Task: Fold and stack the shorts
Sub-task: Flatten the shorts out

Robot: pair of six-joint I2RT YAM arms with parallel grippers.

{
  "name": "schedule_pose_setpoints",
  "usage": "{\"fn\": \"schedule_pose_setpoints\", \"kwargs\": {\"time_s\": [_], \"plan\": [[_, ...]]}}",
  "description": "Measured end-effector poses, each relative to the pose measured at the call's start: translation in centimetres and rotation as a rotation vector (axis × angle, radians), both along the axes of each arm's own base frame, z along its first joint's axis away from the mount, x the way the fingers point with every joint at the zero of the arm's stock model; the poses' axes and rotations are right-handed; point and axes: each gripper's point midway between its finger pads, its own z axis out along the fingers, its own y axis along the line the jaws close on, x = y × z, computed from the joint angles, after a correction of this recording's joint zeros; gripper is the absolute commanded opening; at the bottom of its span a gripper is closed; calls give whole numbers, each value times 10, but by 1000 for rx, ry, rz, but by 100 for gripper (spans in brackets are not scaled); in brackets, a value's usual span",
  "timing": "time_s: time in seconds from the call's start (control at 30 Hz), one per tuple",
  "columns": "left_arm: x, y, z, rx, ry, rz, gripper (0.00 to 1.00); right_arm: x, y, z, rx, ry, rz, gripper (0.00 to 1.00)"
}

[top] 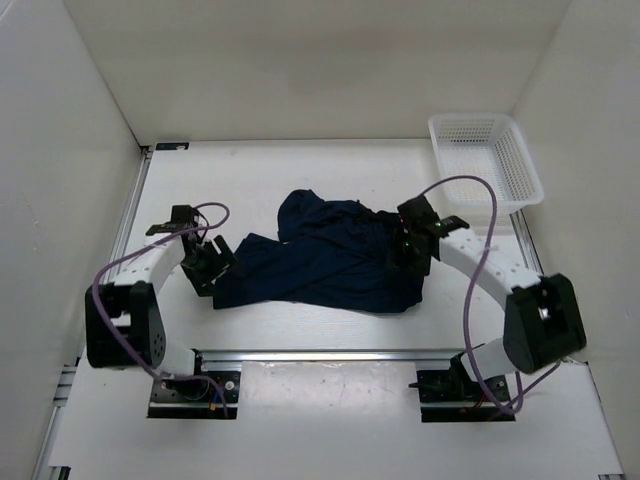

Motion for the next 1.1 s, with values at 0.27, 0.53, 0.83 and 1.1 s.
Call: {"fn": "schedule_pose_setpoints", "kwargs": {"time_s": [0.27, 0.53, 0.83, 1.1], "plan": [[-4, 7, -48, 43, 167, 53, 69, 72, 14, -15, -137, -40, 22, 78], [5, 7, -54, 38, 201, 70, 10, 94, 21, -38, -193, -26, 52, 0], [75, 9, 1, 35, 14, 76, 10, 150, 27, 56, -114, -196, 43, 0], [184, 12, 192, -37, -474, 95, 10, 208, -30, 281, 118, -677, -72, 0]]}}
